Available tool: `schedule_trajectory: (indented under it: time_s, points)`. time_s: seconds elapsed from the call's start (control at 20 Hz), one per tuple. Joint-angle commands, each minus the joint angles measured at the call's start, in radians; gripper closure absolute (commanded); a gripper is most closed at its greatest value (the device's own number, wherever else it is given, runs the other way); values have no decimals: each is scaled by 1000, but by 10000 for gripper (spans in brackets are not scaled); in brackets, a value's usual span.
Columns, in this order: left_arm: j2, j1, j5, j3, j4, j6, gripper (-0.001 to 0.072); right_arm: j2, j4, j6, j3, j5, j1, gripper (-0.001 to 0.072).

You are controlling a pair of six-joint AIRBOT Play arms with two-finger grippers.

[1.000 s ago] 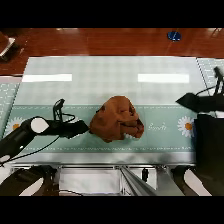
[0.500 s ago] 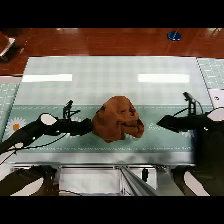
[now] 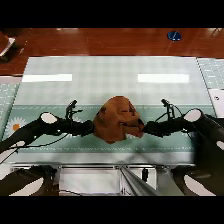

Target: Fold the shirts.

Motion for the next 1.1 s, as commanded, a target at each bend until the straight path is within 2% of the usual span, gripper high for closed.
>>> schedule_trajectory:
  time_s: [0.0,0.05,0.1,0.2,0.25,0.35,0.5,0.8,0.9,1.05]
  points:
    - [-1,0,-5,1,-3,7,685,-89,92,-32,21,-61,61,306]
    - [-1,0,-4,1,-3,7,685,-113,106,-42,37,-66,74,306]
    - [-1,1,-3,1,-3,7,685,-131,122,-55,54,-66,83,344]
    - [0,7,-2,3,-3,7,685,-148,169,-121,96,-58,91,609]
    - [2,26,-10,13,-3,8,685,-146,192,-174,125,-37,88,690]
    - [28,97,-44,65,-4,11,685,-146,156,-193,251,52,53,690]
    - [122,241,-91,244,-4,9,685,-143,57,-141,586,185,-31,690]
    - [336,451,-85,721,-3,-16,685,-76,-136,-43,1283,246,-111,690]
    - [401,505,-82,844,-3,-15,685,-22,-194,-39,1403,250,-111,690]
    - [505,580,-82,966,-3,-16,685,109,-254,-39,1463,249,-111,690]
